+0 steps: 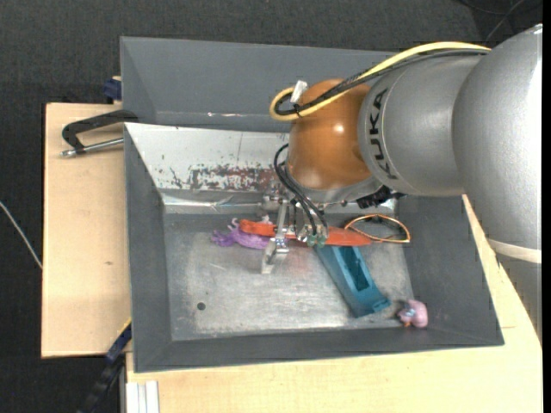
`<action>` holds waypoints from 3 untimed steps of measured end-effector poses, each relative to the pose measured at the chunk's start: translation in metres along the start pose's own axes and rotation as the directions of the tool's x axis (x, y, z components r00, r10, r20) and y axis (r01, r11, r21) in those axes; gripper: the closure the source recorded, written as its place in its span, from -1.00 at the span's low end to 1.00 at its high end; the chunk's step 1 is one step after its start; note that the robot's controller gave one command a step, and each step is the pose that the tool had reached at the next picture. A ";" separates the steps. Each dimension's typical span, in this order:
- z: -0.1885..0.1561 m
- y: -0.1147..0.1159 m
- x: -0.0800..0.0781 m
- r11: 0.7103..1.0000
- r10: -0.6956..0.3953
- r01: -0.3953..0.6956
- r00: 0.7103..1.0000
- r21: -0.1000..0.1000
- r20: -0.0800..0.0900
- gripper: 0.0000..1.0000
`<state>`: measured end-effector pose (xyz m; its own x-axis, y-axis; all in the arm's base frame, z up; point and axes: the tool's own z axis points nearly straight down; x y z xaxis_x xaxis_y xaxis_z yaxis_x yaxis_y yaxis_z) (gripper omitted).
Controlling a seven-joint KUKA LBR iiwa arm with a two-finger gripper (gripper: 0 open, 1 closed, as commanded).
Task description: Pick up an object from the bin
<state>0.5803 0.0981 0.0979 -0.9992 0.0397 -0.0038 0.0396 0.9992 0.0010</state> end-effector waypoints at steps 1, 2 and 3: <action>-0.014 -0.076 -0.005 0.998 0.057 -0.057 0.998 0.000 0.001 -1.00; 0.015 -0.022 -0.007 0.979 0.204 -0.204 0.979 0.000 -0.001 -1.00; 0.020 -0.100 -0.011 0.990 0.139 -0.139 0.990 -0.008 0.010 1.00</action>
Offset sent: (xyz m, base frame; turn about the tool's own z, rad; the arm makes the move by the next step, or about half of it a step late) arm 0.0063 -0.0045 -0.0279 0.2333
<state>0.5876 -0.0026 0.0779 -0.9839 0.1783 -0.0133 0.1782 0.9839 0.0091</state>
